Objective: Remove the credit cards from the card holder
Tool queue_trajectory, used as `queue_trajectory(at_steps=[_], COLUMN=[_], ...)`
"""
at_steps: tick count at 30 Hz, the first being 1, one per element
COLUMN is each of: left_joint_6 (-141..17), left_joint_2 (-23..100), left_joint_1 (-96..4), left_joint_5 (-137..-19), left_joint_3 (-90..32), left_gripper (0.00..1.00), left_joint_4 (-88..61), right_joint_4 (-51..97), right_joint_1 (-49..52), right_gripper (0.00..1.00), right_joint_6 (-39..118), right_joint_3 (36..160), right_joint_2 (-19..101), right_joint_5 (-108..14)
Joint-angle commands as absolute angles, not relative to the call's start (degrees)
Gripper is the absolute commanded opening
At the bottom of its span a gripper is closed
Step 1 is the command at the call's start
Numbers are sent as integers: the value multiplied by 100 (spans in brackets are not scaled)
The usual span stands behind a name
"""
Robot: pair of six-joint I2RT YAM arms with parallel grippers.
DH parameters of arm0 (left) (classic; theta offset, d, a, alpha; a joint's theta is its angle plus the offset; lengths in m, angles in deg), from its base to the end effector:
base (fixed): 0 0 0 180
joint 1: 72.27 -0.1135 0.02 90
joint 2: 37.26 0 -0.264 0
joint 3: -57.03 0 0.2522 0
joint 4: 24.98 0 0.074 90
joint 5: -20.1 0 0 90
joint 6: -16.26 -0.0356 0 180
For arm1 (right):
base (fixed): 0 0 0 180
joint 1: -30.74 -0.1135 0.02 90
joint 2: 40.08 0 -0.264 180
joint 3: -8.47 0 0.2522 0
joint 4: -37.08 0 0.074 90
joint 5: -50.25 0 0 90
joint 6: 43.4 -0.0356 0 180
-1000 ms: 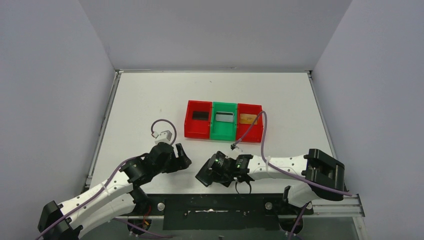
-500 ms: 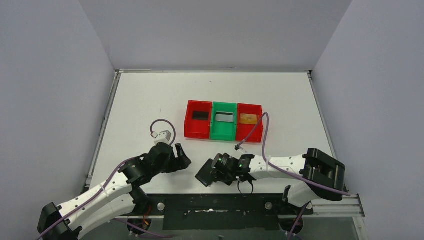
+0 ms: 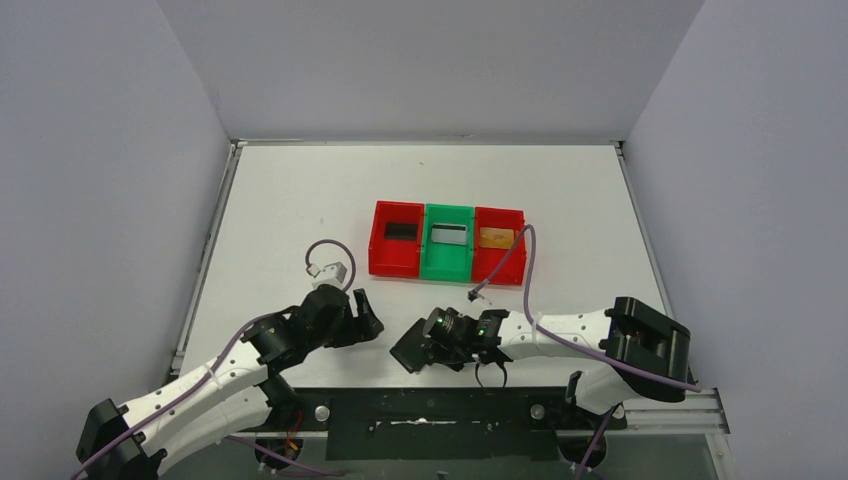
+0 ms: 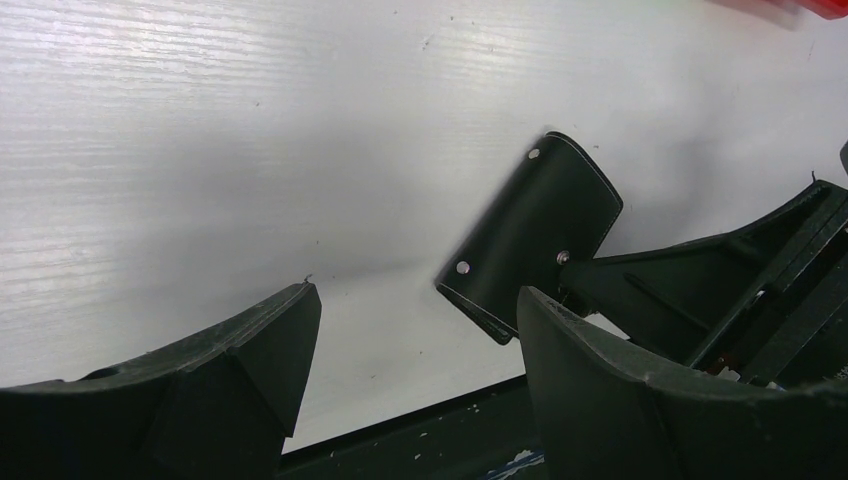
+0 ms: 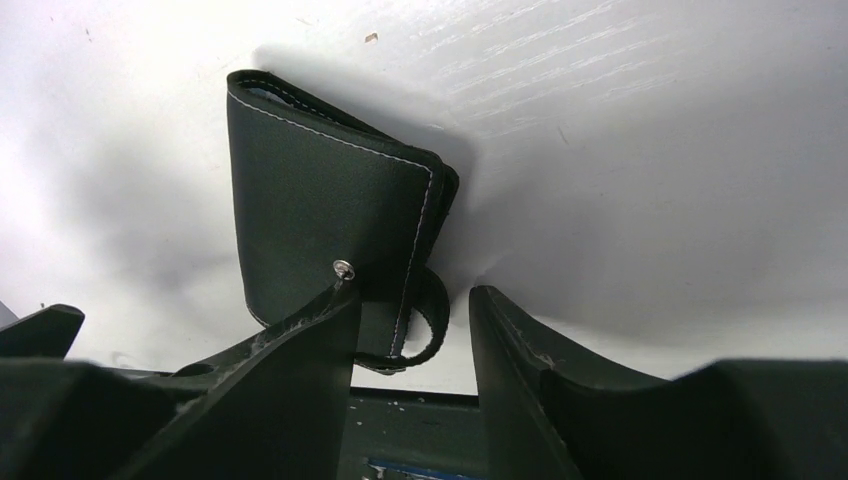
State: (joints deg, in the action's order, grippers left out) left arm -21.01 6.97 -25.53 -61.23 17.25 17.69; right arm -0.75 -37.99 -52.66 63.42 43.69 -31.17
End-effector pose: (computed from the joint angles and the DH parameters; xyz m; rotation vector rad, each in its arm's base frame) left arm 0.1112 -0.1103 0.1981 -0.2031 2.4698 -0.6209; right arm 0.0977 0.2363 0.1541 0.8061 2.7830 0.5726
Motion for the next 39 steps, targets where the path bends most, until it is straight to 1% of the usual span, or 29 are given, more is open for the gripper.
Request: queue_trajectory(at_steps=[1,5,7,11,14,15,16,17,20,22,24,26,31,36,39], left_joint_6=[-2214,-2243,-2271,-2341,-2363,-2383,-2408,-2441,-2530,-2571,-2588,-2592,-2559,-2426,-2331], left_joint_2=[774,887,934,998,1077,1108,1140,1179,1312,1384,1437,1482,1503,1315,1156], left_joint_1=[-2591,-2587,-2591,-2591,-2587,-2587,-2587,-2587,-2587,-2586,-2583,-2586,-2587,-2587,-2587], left_joint_5=[-6259,-6323,-6347,-6383,-6455,-6497,-6547,-6595,-6695,-6739,-6798,-6826,-6752,-6521,-6372], left_joint_3=[1517,1476,1447,1402,1360,1338,1320,1299,1220,1172,1143,1101,1037,1088,1133], left_gripper=[72,72,72,72,72,72,72,72,72,72,72,72,72,72,72], left_joint_4=[1460,1429,1418,1378,1314,1300,1264,1236,1216,1209,1187,1181,1142,1173,1189], right_joint_4=[-74,8,6,8,55,63,30,-45,-392,-601,-618,-431,-299,53,-50], right_joint_1=[-3898,-3923,-3929,-3977,-3983,-3984,-3978,-3989,-3998,-3977,-3934,-3818,-3463,-2937,-2869], right_gripper=[46,41,36,34,30,27,19,14,8,6,5,0,0,0,0], right_joint_6=[-5194,-5227,-5228,-5268,-5339,-5337,-5337,-5315,-5239,-5222,-5086,-4707,-3309,-2102,-1511], right_joint_3=[6365,6296,6292,6273,6174,6148,6142,6162,6257,6296,6274,6222,6351,6464,6735], right_joint_2=[4149,4068,4060,4082,4132,4127,4111,4065,3887,3739,3569,3379,2764,2385,2357], right_joint_5=[-3149,-3173,-3192,-3149,-3103,-3097,-3070,-3000,-2666,-2433,-2294,-2301,-2323,-3150,-3412])
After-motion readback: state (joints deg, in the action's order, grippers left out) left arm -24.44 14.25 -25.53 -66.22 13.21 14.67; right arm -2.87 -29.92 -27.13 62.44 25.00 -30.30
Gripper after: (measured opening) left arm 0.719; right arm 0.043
